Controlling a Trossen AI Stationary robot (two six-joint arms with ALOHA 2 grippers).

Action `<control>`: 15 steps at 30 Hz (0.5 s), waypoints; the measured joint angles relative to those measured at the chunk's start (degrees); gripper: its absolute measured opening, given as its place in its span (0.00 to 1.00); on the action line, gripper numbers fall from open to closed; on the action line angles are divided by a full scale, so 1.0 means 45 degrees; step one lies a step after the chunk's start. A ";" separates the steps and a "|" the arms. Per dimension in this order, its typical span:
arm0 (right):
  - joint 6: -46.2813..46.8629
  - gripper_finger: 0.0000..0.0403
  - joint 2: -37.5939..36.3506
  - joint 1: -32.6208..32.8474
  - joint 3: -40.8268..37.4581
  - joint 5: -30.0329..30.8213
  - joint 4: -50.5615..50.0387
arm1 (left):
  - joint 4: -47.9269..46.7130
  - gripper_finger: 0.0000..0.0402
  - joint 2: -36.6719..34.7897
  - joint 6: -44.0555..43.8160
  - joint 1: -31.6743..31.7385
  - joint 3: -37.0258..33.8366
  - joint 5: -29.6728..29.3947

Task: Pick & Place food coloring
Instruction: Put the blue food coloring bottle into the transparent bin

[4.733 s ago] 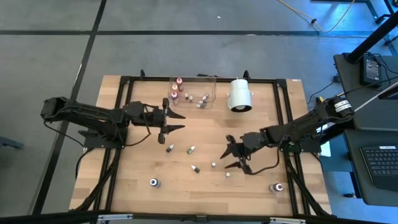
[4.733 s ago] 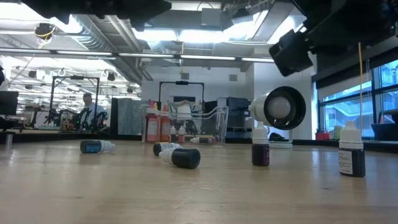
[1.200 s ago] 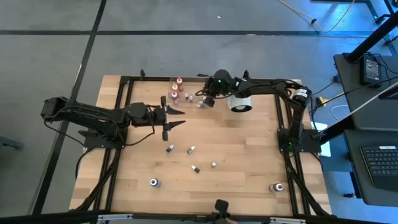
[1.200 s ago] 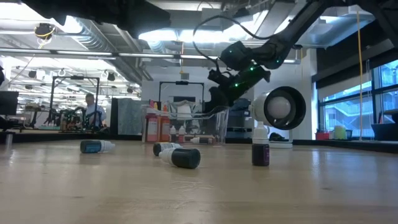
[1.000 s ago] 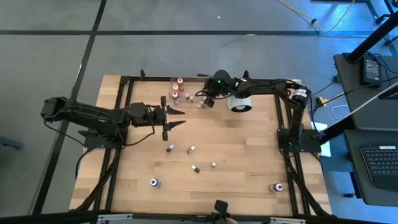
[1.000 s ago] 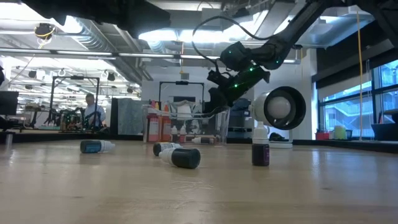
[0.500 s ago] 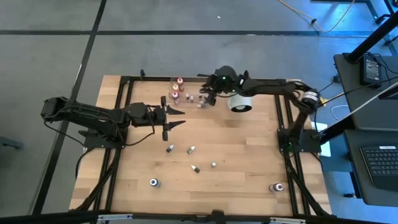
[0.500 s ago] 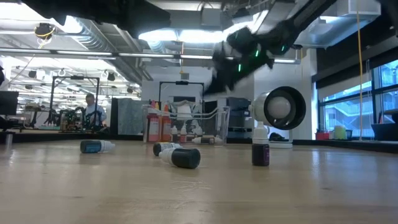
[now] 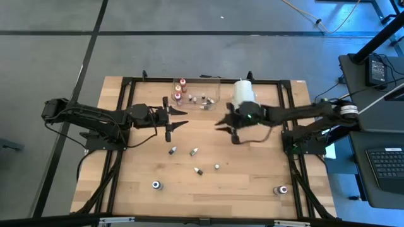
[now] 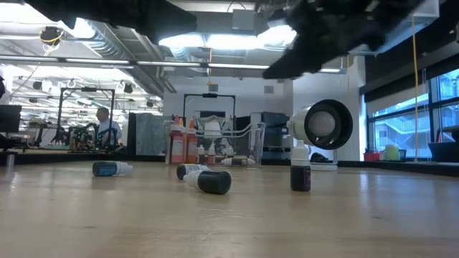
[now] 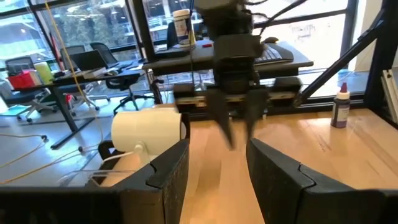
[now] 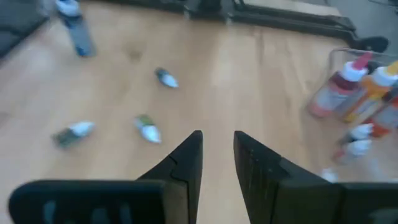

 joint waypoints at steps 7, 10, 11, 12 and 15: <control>0.0249 0.23 -0.1688 0.0851 -0.2214 0.0019 0.1167 | -0.0030 0.39 0.0000 -0.0636 0.0005 0.0007 0.0145; 0.0251 0.23 -0.1832 0.0870 -0.2449 0.0031 0.1065 | -0.0092 0.39 0.0058 -0.0636 0.0005 0.0007 0.0567; 0.0229 0.23 -0.1848 0.0875 -0.2441 0.0029 0.1138 | -0.0128 0.39 0.0081 -0.0634 0.0000 0.0007 0.0733; 0.0215 0.23 -0.1855 0.0873 -0.2434 0.0029 0.1192 | -0.0148 0.39 0.0083 -0.0635 0.0000 0.0007 0.0902; 0.0162 0.23 -0.1853 0.0866 -0.2429 0.0212 0.1168 | -0.0243 0.39 0.0077 -0.0632 -0.0005 0.0007 0.1416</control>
